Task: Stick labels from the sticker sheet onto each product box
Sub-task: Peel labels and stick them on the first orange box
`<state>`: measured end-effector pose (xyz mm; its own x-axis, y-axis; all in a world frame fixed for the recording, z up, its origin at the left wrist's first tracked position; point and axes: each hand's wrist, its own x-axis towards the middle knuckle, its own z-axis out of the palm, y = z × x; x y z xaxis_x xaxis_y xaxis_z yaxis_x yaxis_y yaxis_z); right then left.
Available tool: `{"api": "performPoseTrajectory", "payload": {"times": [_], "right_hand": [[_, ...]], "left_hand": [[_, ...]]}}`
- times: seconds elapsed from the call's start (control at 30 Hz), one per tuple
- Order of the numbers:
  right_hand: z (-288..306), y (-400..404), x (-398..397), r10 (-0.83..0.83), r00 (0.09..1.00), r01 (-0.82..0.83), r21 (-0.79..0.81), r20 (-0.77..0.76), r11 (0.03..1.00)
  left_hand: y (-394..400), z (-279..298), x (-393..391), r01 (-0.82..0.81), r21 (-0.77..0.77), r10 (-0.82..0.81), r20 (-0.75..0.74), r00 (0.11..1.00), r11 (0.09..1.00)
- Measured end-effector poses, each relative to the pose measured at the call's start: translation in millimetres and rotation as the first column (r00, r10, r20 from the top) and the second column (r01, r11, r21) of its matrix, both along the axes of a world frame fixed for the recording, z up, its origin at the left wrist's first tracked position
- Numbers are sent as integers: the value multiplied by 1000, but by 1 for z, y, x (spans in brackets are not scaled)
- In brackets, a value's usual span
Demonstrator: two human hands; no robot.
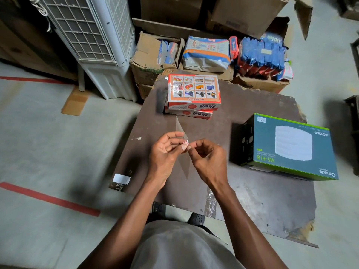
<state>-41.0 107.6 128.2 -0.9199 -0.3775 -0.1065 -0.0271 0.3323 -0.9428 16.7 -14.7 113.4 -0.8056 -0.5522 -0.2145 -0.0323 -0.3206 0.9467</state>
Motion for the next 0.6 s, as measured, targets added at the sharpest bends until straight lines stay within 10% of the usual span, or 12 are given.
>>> {"api": "performPoseTrajectory", "payload": {"times": [0.6], "right_hand": [[-8, -3, -6, -39, 941, 67, -73, 335, 995]], "left_hand": [[3, -16, 4, 91, -250, -77, 67, 995, 964]]}}
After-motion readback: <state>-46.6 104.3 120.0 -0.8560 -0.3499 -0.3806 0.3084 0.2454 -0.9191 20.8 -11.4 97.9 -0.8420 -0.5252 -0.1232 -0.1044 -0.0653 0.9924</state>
